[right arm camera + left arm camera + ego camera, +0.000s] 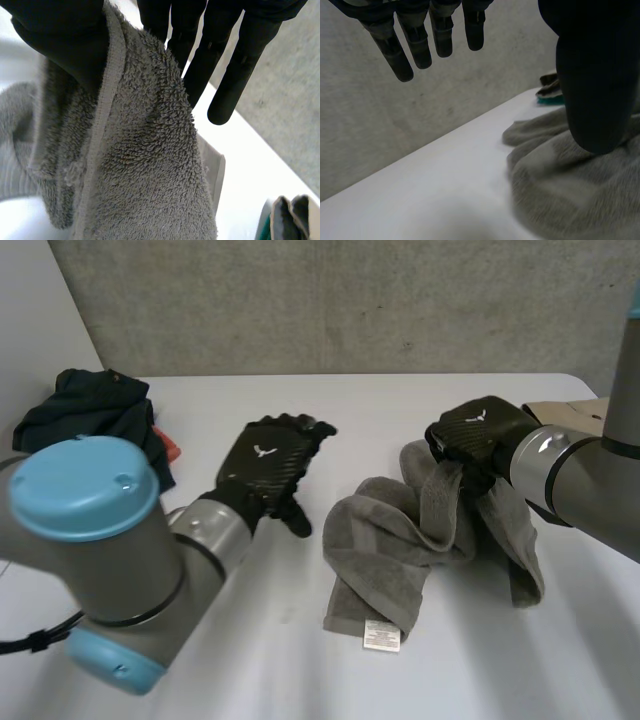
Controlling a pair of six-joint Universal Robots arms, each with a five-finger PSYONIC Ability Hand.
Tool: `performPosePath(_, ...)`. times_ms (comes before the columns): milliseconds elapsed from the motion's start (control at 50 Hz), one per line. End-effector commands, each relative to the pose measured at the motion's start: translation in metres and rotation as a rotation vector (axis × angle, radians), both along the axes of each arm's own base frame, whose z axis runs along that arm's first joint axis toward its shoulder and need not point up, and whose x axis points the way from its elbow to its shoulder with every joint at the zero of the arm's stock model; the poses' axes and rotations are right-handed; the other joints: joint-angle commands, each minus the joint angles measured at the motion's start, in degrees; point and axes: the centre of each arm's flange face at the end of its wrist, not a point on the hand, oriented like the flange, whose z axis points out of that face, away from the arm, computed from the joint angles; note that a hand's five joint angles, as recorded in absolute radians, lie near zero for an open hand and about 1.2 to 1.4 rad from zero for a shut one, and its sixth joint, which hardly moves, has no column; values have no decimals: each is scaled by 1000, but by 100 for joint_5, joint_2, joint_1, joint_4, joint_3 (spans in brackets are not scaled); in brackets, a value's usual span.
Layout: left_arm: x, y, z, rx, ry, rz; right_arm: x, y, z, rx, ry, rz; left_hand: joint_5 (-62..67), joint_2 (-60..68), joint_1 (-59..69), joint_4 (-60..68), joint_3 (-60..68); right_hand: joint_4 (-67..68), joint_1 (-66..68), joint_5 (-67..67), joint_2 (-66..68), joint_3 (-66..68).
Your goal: Fold the laundry.
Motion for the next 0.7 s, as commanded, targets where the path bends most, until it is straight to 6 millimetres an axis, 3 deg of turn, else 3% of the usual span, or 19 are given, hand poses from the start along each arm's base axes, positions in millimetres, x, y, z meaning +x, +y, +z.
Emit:
performPosePath(20,-44,3,-26,42,-12,-90,5,33,38,-90,-54,52,319,252,360,293,230,1169,1549,1269,1295,1237)
performPosePath(140,-67,-3,-74,142,-107,-118,-1,50,60,-149,-84,61,805,739,846,779,716,1169,1549,1269,1295,1237)
performPosePath(180,-70,-5,-90,179,-142,-115,-2,54,64,-158,-88,62,2514,2448,2555,2488,2425,1169,1549,1269,1295,1237)
performPosePath(220,-72,-10,-93,185,-147,-102,-4,52,60,-149,-81,54,5751,5684,5792,5725,5662,1169,1549,1269,1295,1237)
performPosePath(240,-74,-13,-89,180,-139,-97,-5,51,58,-143,-77,50,6666,6600,6707,6640,6577,1169,1549,1269,1295,1237)
performPosePath(300,-74,-21,-79,146,-121,-59,-6,49,49,-123,-55,49,6675,6609,6716,6649,6586,1169,1549,1269,1295,1237)
performPosePath(360,-66,-43,-50,58,-58,49,-3,44,37,-95,-34,51,6675,6609,6716,6649,6586,1169,1549,1269,1295,1237)
performPosePath(420,-52,-69,-6,-69,17,137,-2,19,11,-48,33,28,6675,6609,6716,6649,6586,1169,1549,1269,1295,1237)
performPosePath(480,-44,-84,30,-206,57,161,0,-13,16,-124,26,1,6675,6609,6716,6649,6586,1169,1549,1269,1295,1237)
performPosePath(520,-41,-91,50,-294,83,171,4,-29,31,-208,-19,-20,6675,6609,6716,6649,6586,1169,1549,1269,1295,1237)
performPosePath(580,-41,-95,100,-488,182,184,11,-59,72,-400,-174,-89,6675,6609,6716,6649,6586,1169,1549,1269,1295,1237)
performPosePath(600,-40,-95,112,-529,208,190,13,-68,94,-491,-265,-122,6675,6609,6716,6649,6586,1169,1549,1269,1295,1237)
performPosePath(620,-37,-93,135,-606,267,202,13,-71,107,-538,-313,-134,6675,6609,6716,6649,6586,1169,1549,1269,1295,1237)
performPosePath(700,-21,-89,180,-736,375,243,13,-79,152,-732,-495,-143,6675,6609,6716,6649,6586,1169,1549,1269,1295,1237)
